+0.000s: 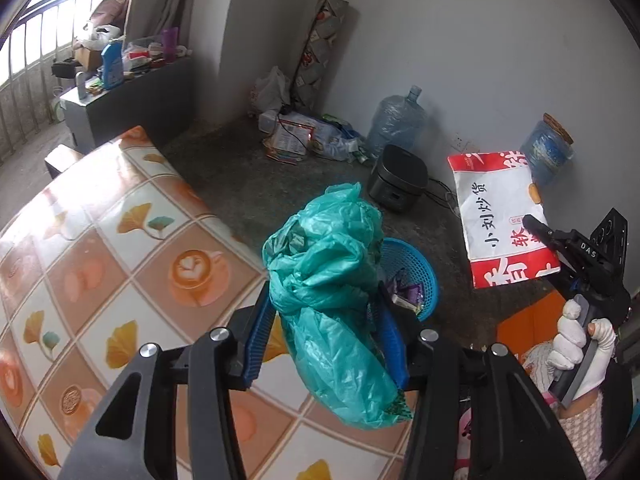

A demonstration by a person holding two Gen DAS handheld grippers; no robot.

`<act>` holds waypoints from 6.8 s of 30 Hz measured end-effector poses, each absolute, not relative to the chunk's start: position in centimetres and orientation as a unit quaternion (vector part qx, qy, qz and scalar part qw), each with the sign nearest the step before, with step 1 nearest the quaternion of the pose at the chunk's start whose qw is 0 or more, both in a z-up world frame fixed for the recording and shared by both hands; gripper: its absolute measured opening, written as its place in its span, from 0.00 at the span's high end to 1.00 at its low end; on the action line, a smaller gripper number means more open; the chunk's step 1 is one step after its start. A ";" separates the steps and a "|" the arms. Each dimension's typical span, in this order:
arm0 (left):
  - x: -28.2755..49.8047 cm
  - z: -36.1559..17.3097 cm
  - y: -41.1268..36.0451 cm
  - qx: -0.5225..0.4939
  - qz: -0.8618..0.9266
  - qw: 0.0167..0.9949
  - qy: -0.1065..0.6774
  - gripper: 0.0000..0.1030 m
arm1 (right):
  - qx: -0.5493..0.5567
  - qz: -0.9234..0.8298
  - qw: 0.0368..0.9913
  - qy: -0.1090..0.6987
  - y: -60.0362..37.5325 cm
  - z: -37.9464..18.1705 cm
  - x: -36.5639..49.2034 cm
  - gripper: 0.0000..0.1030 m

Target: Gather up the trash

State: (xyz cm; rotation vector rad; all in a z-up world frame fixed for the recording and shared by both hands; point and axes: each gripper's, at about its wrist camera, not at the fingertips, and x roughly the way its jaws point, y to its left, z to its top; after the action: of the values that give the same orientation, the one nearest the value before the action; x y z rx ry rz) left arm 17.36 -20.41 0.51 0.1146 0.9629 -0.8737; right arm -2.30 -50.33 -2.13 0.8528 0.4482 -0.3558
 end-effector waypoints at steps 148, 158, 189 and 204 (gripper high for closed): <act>4.3 -4.1 -7.6 0.069 -0.058 0.885 0.457 0.05 | -0.024 -0.146 0.887 0.437 -28.4 -5.3 -0.8 0.08; 4.2 -4.0 -7.4 0.069 -0.060 0.885 0.456 0.05 | -0.026 -0.146 0.888 0.436 -28.3 -5.2 -0.7 0.08; 4.1 -4.0 -7.4 0.070 -0.060 0.885 0.456 0.05 | -0.025 -0.147 0.888 0.435 -28.3 -5.0 -0.8 0.08; 4.2 -3.9 -7.3 0.071 -0.061 0.885 0.456 0.05 | -0.025 -0.147 0.888 0.435 -28.3 -4.9 -0.9 0.08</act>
State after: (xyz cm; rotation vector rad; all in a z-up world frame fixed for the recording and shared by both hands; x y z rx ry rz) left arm 4.23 -7.26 -3.92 0.1470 0.9483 -0.1262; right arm -0.88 -28.31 -4.88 -0.0509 0.9032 -0.3054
